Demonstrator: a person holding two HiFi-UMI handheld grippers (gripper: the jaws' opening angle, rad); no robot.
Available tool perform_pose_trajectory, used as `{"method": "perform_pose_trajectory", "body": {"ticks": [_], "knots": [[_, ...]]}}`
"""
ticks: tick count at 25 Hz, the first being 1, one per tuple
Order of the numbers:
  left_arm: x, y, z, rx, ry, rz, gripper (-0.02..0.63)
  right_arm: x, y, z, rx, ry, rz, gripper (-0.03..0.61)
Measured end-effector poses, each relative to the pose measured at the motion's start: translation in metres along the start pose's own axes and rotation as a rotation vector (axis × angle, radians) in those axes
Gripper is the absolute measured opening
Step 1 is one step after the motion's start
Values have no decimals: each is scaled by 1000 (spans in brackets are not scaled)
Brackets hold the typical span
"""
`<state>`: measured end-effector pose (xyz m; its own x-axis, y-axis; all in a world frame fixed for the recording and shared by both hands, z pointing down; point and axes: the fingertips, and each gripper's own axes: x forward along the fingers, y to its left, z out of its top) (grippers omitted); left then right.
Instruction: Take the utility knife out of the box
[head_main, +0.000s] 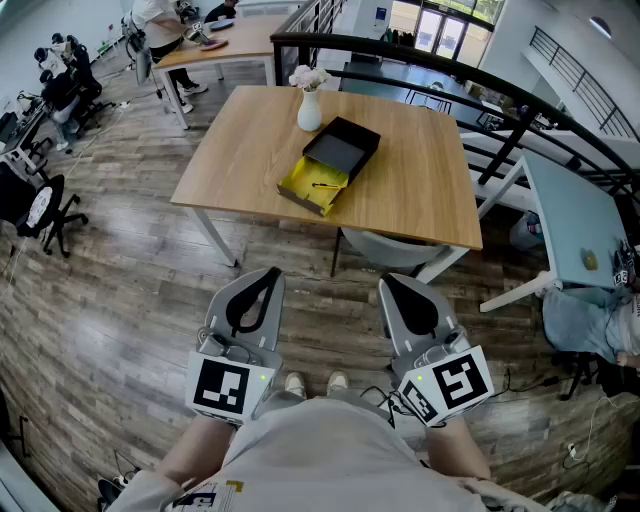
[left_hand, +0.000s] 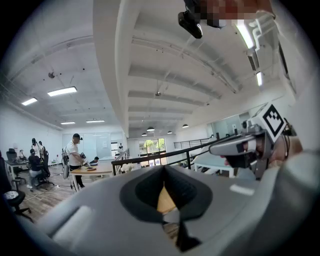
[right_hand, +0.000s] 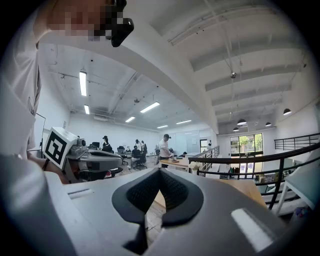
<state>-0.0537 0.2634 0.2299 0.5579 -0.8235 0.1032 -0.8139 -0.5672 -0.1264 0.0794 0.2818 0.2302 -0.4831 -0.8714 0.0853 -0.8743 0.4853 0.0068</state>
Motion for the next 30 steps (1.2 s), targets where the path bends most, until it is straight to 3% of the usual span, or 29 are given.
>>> {"method": "perform_pose_trajectory", "body": {"ticks": [15, 20, 30], "knots": [[9, -4, -4, -5, 23, 5, 2, 1, -11, -4, 31, 4, 19, 0], [15, -14, -5, -4, 27, 11, 2, -4, -20, -4, 77, -10, 46, 0], [29, -38, -7, -7, 45, 32, 1, -13, -42, -12, 69, 4, 80, 0]]}}
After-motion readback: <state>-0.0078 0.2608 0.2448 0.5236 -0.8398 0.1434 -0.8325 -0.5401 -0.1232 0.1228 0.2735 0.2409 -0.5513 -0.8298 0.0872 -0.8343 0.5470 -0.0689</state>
